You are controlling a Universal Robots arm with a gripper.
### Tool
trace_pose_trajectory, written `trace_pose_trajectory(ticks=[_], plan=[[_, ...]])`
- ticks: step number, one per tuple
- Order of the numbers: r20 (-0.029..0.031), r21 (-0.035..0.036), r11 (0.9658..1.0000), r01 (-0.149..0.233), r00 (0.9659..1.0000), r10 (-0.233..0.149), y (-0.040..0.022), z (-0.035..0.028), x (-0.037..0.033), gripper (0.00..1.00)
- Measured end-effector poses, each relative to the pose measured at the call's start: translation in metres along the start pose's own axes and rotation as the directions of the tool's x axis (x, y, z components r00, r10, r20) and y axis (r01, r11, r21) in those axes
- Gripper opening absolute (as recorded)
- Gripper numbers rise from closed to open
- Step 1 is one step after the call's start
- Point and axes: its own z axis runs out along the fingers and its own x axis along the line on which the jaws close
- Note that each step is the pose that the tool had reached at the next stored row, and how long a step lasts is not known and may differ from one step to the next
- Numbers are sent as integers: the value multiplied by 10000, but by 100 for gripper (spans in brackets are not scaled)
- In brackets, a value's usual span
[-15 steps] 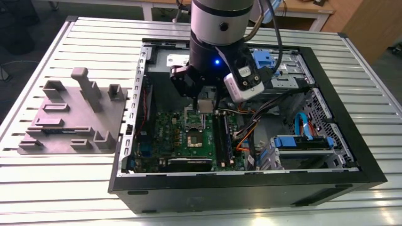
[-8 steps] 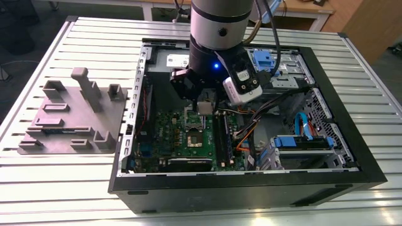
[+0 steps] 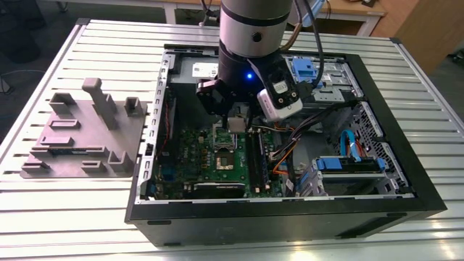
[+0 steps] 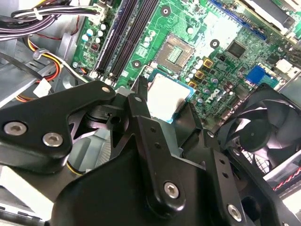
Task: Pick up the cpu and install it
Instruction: 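Place the cpu into insertion slot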
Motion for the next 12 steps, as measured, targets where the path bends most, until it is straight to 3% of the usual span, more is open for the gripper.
trace_pose_trajectory(ticks=[4,12], plan=[[0,1,10000,0,10000,0,-2,40,22,47],[-14,1,10000,34,10000,-34,-18,185,35,47]])
